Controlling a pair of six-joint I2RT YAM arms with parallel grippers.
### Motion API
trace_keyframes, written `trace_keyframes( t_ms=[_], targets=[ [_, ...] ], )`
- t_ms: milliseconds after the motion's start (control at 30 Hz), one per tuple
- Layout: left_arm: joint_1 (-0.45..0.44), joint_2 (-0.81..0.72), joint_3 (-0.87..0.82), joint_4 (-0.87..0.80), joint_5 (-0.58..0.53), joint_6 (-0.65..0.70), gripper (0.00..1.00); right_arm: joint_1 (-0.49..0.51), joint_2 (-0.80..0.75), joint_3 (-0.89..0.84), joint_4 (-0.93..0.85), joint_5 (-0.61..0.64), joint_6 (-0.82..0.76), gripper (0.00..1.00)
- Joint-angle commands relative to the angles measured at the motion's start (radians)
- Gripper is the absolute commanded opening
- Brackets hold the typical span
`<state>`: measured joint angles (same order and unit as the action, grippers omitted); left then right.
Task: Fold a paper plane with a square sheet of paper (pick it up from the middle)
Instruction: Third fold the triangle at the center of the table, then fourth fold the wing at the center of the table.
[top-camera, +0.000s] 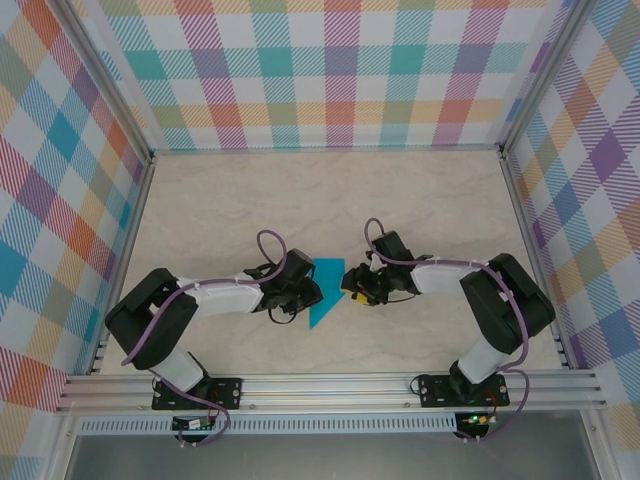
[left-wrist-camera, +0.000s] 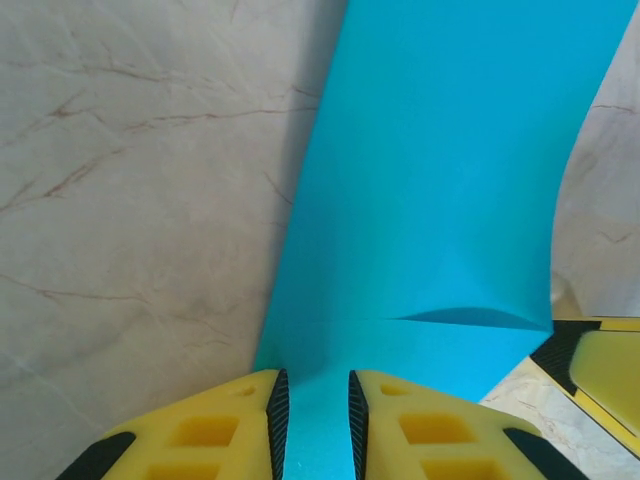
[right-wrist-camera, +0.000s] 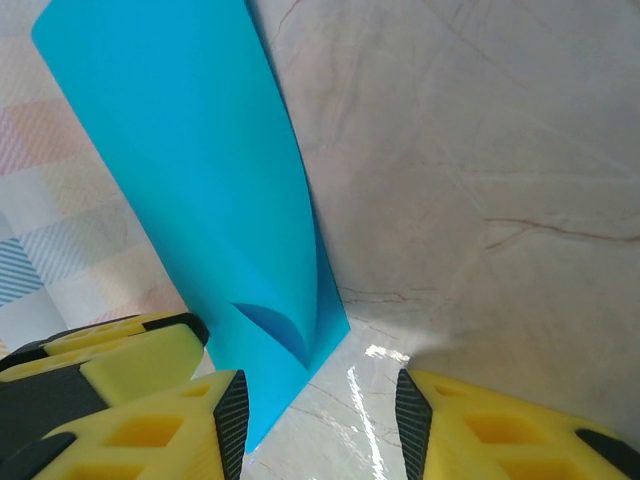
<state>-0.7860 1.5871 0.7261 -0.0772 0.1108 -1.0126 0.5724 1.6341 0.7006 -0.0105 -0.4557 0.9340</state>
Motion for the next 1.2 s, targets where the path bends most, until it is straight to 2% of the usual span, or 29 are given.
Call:
trace_keyframes(
  t_ms=[0, 333, 600, 967, 1167],
  targets=[
    [0.009, 0.018, 0.002, -0.027, -0.003, 0.016, 0.25, 0.007, 0.028, 0.022, 0.061, -0.049, 0.004, 0.45],
    [0.008, 0.021, -0.045, 0.001, 0.012, 0.002, 0.24, 0.012, 0.051, 0.047, 0.115, -0.088, -0.009, 0.41],
    [0.009, -0.002, -0.058, -0.004, 0.013, 0.018, 0.25, 0.005, 0.119, 0.153, 0.034, -0.052, -0.102, 0.41],
    [0.008, -0.016, -0.044, -0.038, 0.003, 0.049, 0.25, -0.042, 0.215, 0.259, -0.045, -0.098, -0.234, 0.40],
    [0.008, -0.016, -0.041, -0.055, 0.004, 0.086, 0.24, -0.052, 0.234, 0.261, -0.033, -0.140, -0.240, 0.30]
  ],
)
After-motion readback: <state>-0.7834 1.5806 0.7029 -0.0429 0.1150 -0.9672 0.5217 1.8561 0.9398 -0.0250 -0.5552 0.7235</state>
